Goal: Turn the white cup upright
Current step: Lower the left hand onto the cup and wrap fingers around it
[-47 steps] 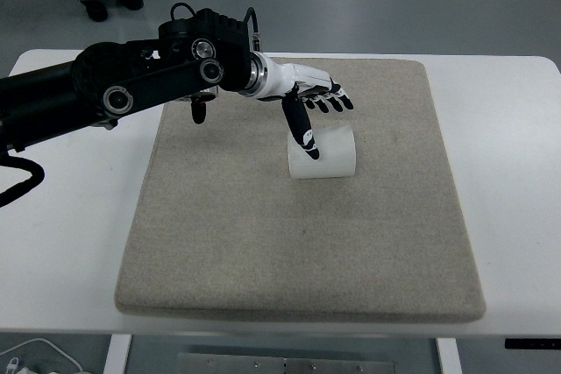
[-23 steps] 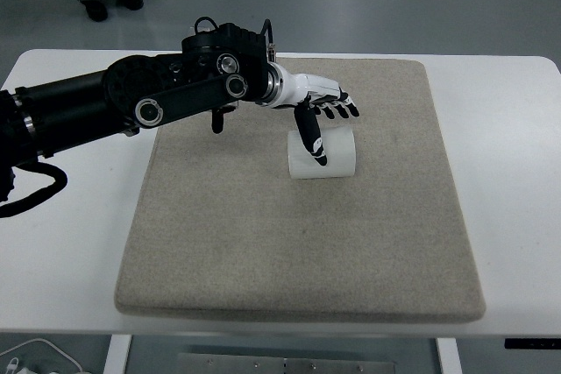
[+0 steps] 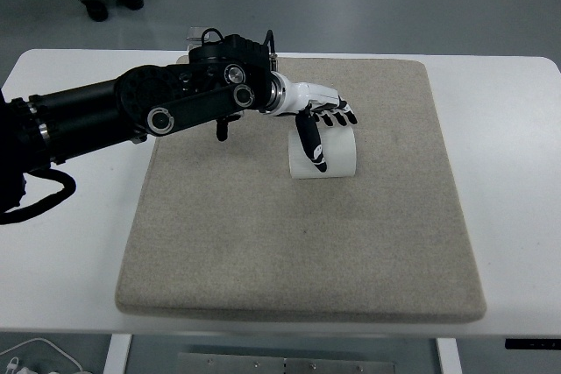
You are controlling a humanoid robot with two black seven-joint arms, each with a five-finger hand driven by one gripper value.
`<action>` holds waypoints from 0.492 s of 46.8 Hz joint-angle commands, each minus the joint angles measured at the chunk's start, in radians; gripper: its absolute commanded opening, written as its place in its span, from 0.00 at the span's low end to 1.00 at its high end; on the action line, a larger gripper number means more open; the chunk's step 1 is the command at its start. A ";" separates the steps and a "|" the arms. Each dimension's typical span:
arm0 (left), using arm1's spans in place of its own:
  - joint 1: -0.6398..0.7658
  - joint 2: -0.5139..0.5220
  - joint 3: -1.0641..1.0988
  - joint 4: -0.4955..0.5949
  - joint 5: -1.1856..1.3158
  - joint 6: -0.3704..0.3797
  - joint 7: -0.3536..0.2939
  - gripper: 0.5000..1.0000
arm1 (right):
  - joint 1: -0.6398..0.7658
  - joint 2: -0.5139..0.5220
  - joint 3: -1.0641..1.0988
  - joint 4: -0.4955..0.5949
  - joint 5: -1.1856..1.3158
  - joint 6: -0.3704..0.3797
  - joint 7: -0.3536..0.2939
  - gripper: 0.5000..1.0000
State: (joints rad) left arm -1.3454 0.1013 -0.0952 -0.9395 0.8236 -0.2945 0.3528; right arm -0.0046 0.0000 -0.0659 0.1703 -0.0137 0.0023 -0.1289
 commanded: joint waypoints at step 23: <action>-0.001 -0.018 0.025 0.005 0.000 0.000 0.000 0.80 | -0.008 0.000 0.000 0.000 0.000 0.001 0.000 0.86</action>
State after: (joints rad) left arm -1.3460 0.0829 -0.0713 -0.9341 0.8238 -0.2945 0.3531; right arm -0.0121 0.0000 -0.0659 0.1703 -0.0137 0.0031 -0.1289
